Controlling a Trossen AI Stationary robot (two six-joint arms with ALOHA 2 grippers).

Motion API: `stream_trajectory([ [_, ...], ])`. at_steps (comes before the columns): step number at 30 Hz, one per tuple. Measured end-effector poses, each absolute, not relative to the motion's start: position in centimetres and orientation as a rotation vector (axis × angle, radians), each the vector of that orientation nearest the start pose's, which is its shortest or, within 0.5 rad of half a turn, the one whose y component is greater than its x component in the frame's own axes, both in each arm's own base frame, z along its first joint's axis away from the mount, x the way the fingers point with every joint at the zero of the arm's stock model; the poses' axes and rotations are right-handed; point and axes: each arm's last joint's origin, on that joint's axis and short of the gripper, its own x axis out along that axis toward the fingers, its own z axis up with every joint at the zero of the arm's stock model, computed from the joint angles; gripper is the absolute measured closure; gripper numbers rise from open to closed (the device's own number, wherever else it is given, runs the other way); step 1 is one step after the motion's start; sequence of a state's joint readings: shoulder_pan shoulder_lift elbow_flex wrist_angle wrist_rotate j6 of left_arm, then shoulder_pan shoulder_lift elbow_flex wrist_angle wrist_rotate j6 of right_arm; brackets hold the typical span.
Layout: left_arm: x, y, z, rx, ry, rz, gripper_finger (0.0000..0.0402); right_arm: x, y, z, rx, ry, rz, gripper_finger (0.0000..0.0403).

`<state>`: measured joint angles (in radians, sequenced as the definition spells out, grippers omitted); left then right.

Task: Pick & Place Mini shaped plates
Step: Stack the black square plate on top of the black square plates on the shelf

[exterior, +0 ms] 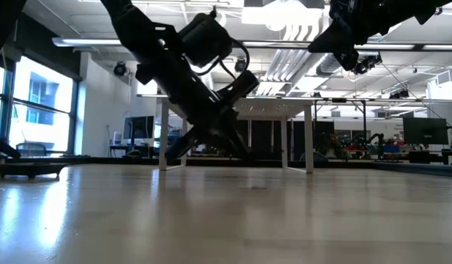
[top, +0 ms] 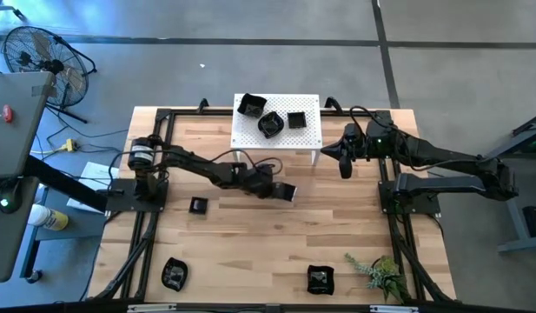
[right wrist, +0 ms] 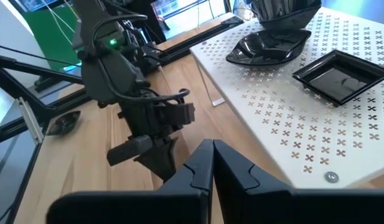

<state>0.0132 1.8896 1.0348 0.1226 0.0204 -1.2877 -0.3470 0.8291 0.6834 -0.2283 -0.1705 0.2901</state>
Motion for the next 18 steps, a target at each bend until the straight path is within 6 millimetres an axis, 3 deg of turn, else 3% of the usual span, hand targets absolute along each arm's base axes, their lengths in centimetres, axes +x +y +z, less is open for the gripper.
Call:
stream_trajectory([
  [7, 37.9, 0.4, 14.3, -1.188, 0.66, 0.45, 0.0334, 17.3, -5.7, 28.5, 0.409, 0.346, -0.232, 0.0401],
  [12, 37.9, 0.2, 14.8, -1.145, 0.702, 0.353, 0.033, 17.2, -5.7, 28.3, 0.442, 0.373, -0.241, 0.0399],
  [14, 37.4, 0.2, 16.1, -1.076, 0.682, 0.327, 0.0347, 17.1, -5.7, 28.2, 0.472, 0.383, -0.248, 0.0401],
  [18, 36.4, -0.5, 21.4, -0.887, 0.477, 0.276, 0.0393, 17.0, -5.6, 27.8, 0.564, 0.409, -0.27, 0.0399],
])
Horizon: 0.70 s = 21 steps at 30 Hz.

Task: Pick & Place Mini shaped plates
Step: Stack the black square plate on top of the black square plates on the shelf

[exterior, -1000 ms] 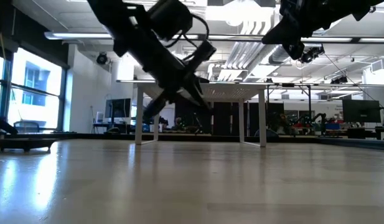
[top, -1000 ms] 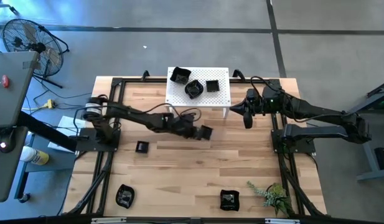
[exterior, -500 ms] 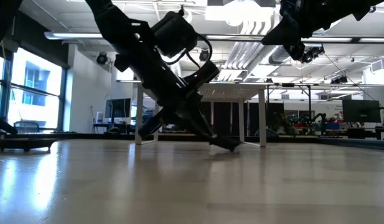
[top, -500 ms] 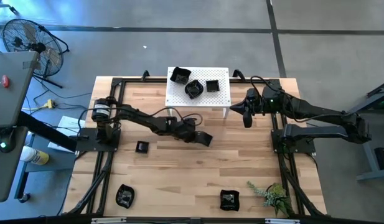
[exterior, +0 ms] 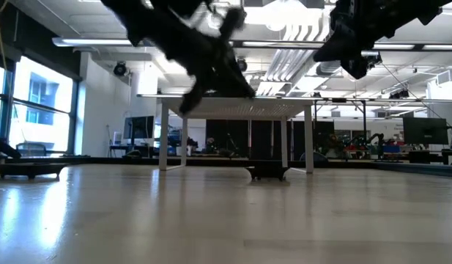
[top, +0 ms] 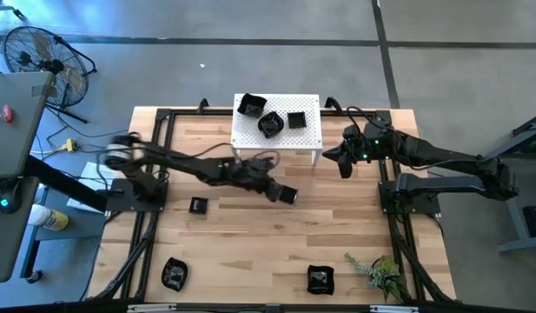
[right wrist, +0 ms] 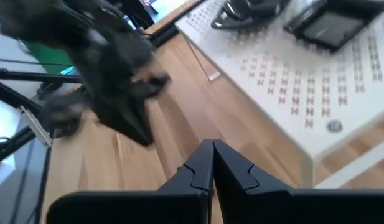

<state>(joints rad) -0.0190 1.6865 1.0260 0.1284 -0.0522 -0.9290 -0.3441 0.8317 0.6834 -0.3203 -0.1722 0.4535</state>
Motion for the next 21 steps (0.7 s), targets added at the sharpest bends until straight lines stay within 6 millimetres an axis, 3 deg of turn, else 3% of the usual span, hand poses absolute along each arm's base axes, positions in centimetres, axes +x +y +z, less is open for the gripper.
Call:
stream_trajectory([
  [3, 34.6, -0.7, 23.4, -0.827, 0.369, 0.279, 0.0393, 17.3, -5.2, 27.4, 0.602, 0.442, -0.266, 0.0401],
  [8, 30.6, -0.4, 23.9, -0.784, 0.229, 0.215, 0.0399, 18.9, -4.3, 26.2, 0.681, 0.511, -0.292, 0.0398],
  [16, 25.3, -0.3, 22.8, -0.707, 0.182, 0.172, 0.0397, 21.5, -2.6, 23.4, 0.953, 0.618, -0.437, 0.0389],
  [21, 23.0, -0.2, 22.1, -0.656, 0.174, 0.165, 0.0397, 23.1, -1.4, 21.1, 1.059, 0.667, -0.56, 0.0354],
])
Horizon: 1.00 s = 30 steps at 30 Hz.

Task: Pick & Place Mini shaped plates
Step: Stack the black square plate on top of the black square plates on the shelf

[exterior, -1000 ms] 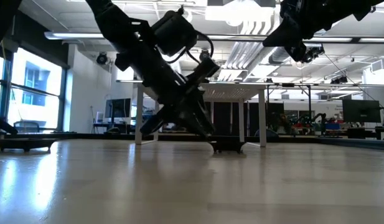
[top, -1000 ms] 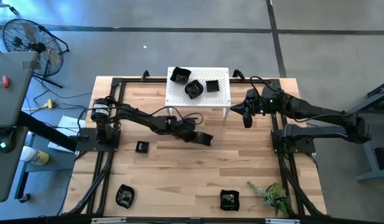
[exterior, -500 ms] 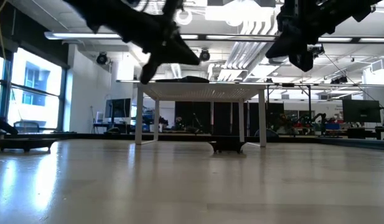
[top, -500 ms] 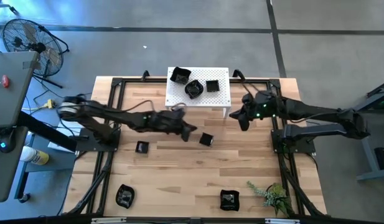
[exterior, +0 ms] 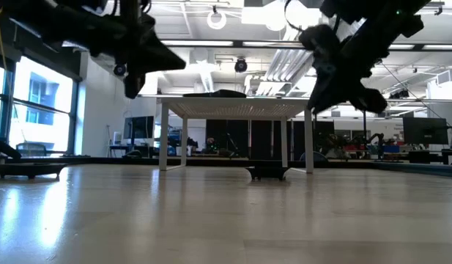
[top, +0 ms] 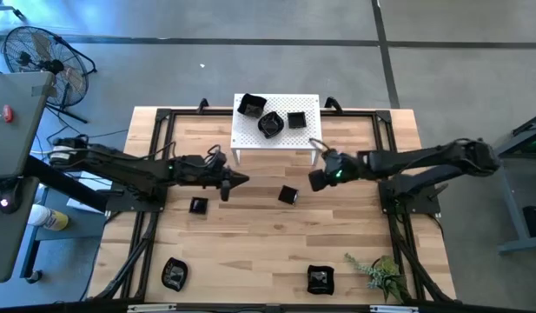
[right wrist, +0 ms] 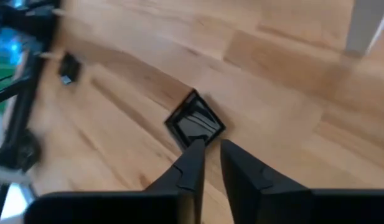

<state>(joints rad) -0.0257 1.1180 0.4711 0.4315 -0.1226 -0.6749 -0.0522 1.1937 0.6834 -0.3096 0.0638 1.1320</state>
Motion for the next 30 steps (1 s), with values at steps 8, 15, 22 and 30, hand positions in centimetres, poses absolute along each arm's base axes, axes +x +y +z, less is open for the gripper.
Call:
stream_trajectory([
  [8, 19.8, 0.9, 21.1, -0.65, 0.152, 0.148, 0.0397, 25.9, -0.4, 17.3, 1.205, 0.677, -0.685, 0.0291],
  [15, 18.1, 2.6, 20.9, -0.653, 0.117, 0.139, 0.0397, 27.6, -0.5, 14.3, 1.246, 0.67, -0.752, 0.0286],
  [22, 17.7, 3.0, 20.8, -0.629, 0.141, 0.121, 0.0397, 28.5, 0.5, 12.3, 1.306, 0.689, -0.758, 0.0286],
  [30, 17.7, 2.9, 20.7, -0.636, 0.158, 0.112, 0.0397, 28.5, 1.3, 11.9, 1.31, 0.671, -0.79, 0.0323],
])
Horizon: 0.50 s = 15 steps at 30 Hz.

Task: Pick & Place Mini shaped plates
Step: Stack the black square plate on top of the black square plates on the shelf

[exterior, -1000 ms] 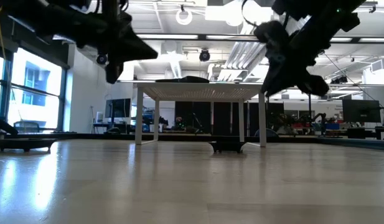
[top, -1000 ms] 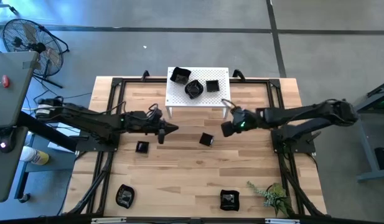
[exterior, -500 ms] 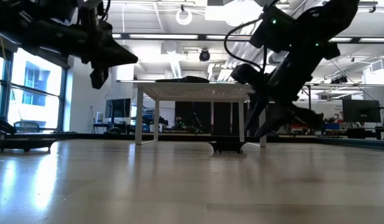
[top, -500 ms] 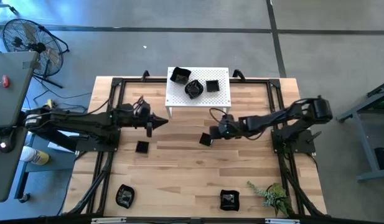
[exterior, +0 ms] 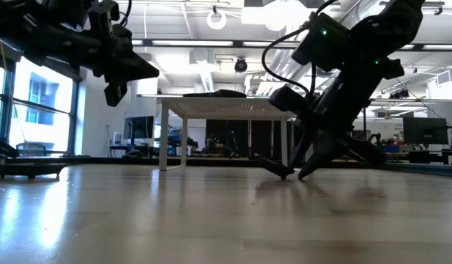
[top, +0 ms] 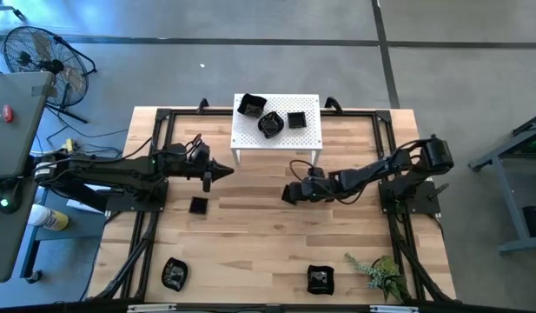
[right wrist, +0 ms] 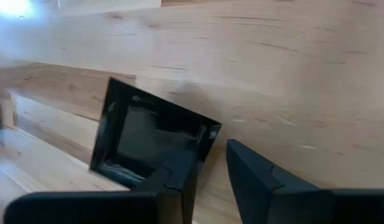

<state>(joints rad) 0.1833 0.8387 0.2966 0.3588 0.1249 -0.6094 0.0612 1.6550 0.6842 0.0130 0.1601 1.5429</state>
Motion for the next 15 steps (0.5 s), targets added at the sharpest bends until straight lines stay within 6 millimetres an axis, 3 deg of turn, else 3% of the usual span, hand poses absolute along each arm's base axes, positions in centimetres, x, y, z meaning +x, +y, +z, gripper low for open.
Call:
stream_trajectory([
  [10, 17.6, 2.7, 20.3, -0.634, 0.223, 0.071, 0.0397, 28.7, 1.2, 12.0, 1.274, 0.63, -0.795, 0.0396],
  [15, 17.6, 2.7, 20.2, -0.629, 0.229, 0.071, 0.0397, 28.7, 1.1, 13.1, 1.273, 0.579, -0.767, 0.0397],
])
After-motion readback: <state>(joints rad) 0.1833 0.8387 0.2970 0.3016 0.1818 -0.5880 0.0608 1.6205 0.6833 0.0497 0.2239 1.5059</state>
